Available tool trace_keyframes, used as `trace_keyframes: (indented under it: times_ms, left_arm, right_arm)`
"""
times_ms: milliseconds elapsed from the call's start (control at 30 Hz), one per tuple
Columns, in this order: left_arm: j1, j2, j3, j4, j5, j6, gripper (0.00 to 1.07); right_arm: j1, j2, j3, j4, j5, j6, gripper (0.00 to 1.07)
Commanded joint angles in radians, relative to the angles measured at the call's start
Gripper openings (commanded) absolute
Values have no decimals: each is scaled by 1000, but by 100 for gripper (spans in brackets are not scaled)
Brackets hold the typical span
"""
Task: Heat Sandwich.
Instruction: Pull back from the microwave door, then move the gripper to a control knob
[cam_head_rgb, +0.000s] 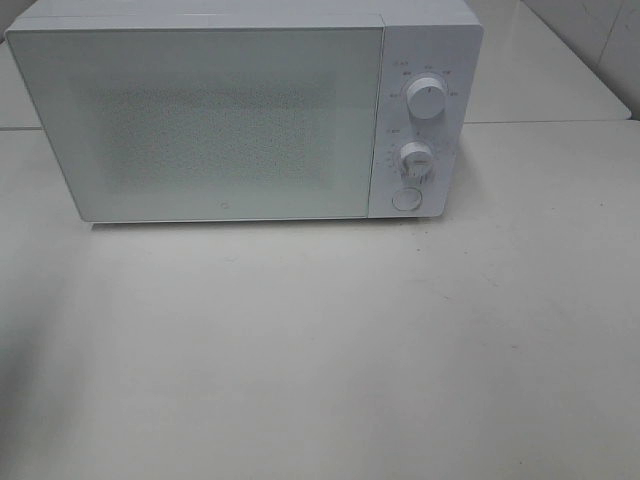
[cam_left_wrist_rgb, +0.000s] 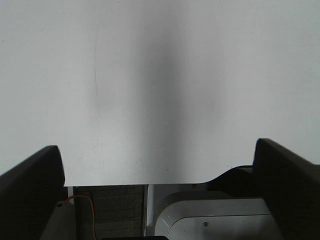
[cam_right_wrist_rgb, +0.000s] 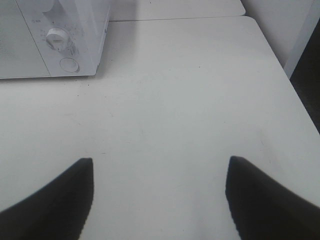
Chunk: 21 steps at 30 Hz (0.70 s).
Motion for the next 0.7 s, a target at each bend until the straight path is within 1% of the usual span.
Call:
trace_keyframes:
  times_ms: [33, 100, 167, 267, 300, 333, 367, 433, 500, 533, 600, 667, 700]
  left_arm:
    - [2, -90, 52, 4, 9, -4, 98]
    - [2, -173, 90, 1, 9, 8, 98]
    - [2, -199, 103, 0, 9, 8, 98]
    - [2, -324, 149, -2, 9, 8, 98]
    - [2, -324, 149, -2, 9, 8, 98]
    - [2, -360, 158, -1, 9, 8, 98]
    - [2, -433, 182, 0, 9, 12, 98]
    - [2, -500, 207, 0, 7, 22, 98]
    - [2, -529, 216, 0, 7, 31, 98]
    - [0, -595, 236, -2, 6, 38, 98]
    - [0, -650, 249, -2, 4, 37, 98]
    - [-1, -668, 256, -3, 4, 36, 98]
    - [-13, -709, 273, -3, 4, 34, 98]
  right_arm:
    - [-8, -28, 2, -2, -10, -5, 71]
    - [-8, -28, 2, -2, -10, -5, 71]
    - [-8, -28, 2, -2, -10, -5, 71]
    - [-8, -28, 2, -2, -10, -5, 71]
    - [-8, -28, 2, -2, -10, -5, 71]
    - [-8, -28, 2, -2, -10, -5, 71]
    - [-8, -28, 2, -2, -10, -5, 71]
    - [-8, -28, 2, -2, -10, -5, 71]
    - [-8, -28, 2, -2, -10, -5, 71]
    - [-8, -28, 2, -2, -10, -5, 71]
    - [-8, -28, 2, -2, -10, -5, 71]
    - [-8, -28, 2, -2, -10, -5, 71]
    - [-8, -28, 2, -2, -10, -5, 71]
